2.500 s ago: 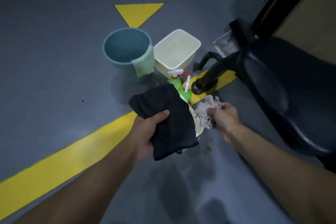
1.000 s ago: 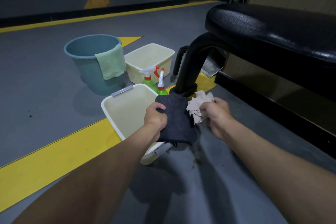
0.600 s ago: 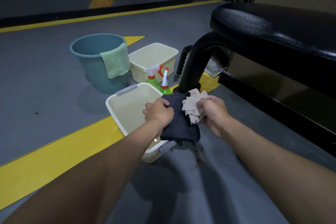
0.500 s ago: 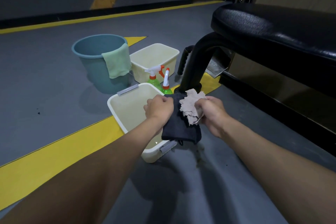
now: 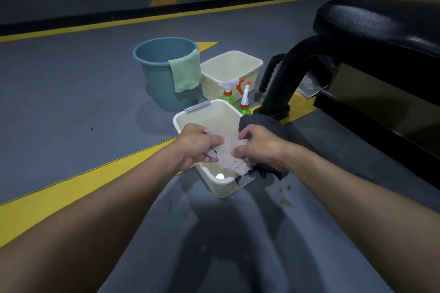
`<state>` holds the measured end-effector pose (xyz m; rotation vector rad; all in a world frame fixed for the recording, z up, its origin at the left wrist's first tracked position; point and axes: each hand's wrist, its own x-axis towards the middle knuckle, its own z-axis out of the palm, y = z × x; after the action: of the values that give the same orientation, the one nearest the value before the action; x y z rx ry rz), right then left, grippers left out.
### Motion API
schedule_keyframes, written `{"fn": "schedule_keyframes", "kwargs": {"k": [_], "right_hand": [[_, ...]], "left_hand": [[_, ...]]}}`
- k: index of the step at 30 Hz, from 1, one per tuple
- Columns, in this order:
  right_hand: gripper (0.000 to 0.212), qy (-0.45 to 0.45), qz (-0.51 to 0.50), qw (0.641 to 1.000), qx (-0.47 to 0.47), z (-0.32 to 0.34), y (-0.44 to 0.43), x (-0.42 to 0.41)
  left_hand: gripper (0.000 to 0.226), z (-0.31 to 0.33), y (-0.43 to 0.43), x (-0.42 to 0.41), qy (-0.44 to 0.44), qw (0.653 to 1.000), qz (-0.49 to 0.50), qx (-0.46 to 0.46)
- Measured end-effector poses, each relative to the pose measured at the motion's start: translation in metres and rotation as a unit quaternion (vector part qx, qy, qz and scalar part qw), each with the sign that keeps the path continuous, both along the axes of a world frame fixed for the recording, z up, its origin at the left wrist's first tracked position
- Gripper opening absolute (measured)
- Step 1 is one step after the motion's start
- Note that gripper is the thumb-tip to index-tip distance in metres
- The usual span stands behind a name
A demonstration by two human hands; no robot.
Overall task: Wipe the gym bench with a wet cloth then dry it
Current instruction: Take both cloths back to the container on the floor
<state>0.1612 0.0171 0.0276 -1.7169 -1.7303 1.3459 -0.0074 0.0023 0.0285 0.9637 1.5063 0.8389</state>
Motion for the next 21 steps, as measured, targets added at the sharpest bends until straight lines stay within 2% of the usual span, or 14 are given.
{"fn": "schedule_keyframes", "kwargs": {"k": [3, 8, 12, 15, 18, 21], "right_hand": [[0.039, -0.161, 0.083, 0.98, 0.082, -0.002, -0.007, -0.018], [0.026, -0.253, 0.16, 0.944, 0.14, -0.013, -0.023, -0.034], [0.024, -0.357, 0.201, 0.886, 0.216, -0.013, -0.033, -0.034], [0.029, -0.358, 0.198, 0.885, 0.222, -0.014, -0.036, -0.034], [0.033, -0.348, 0.197, 0.89, 0.219, -0.016, -0.035, -0.032], [0.034, -0.343, 0.189, 0.896, 0.21, -0.013, -0.033, -0.029]], "left_hand": [[0.015, -0.014, -0.018, -0.013, 0.023, 0.999, 0.004, -0.04], [0.006, -0.032, -0.037, -0.021, 0.067, 0.996, 0.001, -0.061], [0.021, -0.036, -0.042, -0.019, 0.097, 0.995, 0.016, -0.032], [0.03, -0.035, -0.045, -0.015, 0.129, 0.991, 0.032, -0.006], [0.019, -0.035, -0.046, -0.012, 0.113, 0.993, 0.026, -0.028], [0.022, -0.034, -0.044, -0.013, 0.125, 0.991, 0.037, -0.035]]}}
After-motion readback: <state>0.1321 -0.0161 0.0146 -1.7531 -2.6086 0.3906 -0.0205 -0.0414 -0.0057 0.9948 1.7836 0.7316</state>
